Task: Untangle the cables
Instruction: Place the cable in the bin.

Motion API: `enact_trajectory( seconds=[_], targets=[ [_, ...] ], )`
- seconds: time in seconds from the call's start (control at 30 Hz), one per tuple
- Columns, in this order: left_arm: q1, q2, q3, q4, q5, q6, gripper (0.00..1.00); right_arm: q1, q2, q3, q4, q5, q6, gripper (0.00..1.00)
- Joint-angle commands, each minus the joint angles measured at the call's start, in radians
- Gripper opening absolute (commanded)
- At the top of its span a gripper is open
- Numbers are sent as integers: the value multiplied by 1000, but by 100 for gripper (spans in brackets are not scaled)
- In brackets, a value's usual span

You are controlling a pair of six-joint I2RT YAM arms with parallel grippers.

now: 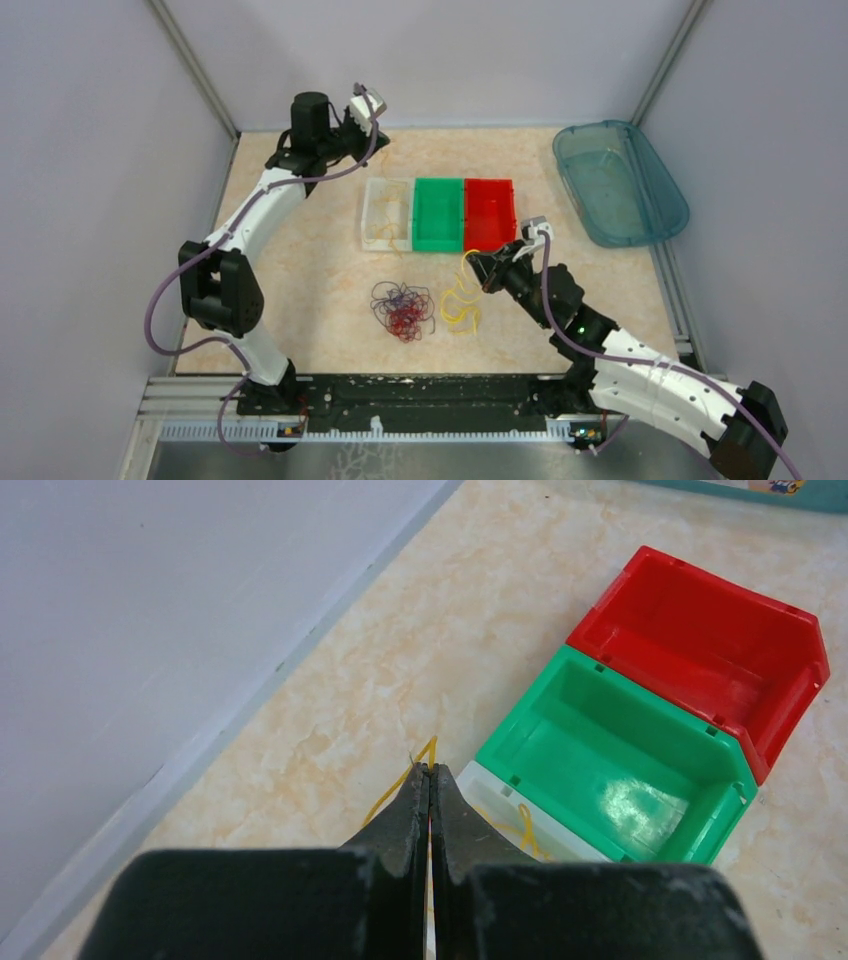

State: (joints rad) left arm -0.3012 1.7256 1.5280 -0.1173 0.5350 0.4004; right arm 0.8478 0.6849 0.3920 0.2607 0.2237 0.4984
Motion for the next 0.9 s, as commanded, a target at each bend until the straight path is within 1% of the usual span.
enact_trajectory(
  seconds=[0.0,0.23,0.4,0.43,0.47,0.53,0.57,0.6,0.63,0.73,0.8,0.87],
  targets=[
    [-4,-6,-54,-25,10,0,0,-10,-21,8,45,3,12,0],
    [-7,-5,-161,-19,-5,-64,0,-9,-5,27,43,6,5,0],
    [-22,48,-187,26,-112,-76,1,-10,14,43,39,12,3,0],
    [-25,58,-187,33,-126,-80,10,-10,12,45,35,15,4,0],
    [-26,67,-179,26,-131,-83,23,-9,10,46,29,19,1,0],
    [-26,82,-151,-19,-125,-77,38,-9,5,51,15,19,-12,0],
    [-26,87,-136,-48,-123,-69,48,-10,6,54,5,17,-19,0],
    [-27,91,-118,-84,-120,-61,63,-14,7,59,-8,17,-25,0],
    [-26,92,-100,-116,-121,-53,74,-15,9,63,-18,15,-29,0],
    [-21,66,-58,-199,-111,-46,88,-23,17,82,-23,-6,-41,0],
    [-14,26,-49,-238,-62,-51,99,-29,39,126,-45,-23,-64,0],
    [2,-33,-69,-258,49,-80,99,-37,66,187,-71,-46,-90,0]
  ],
)
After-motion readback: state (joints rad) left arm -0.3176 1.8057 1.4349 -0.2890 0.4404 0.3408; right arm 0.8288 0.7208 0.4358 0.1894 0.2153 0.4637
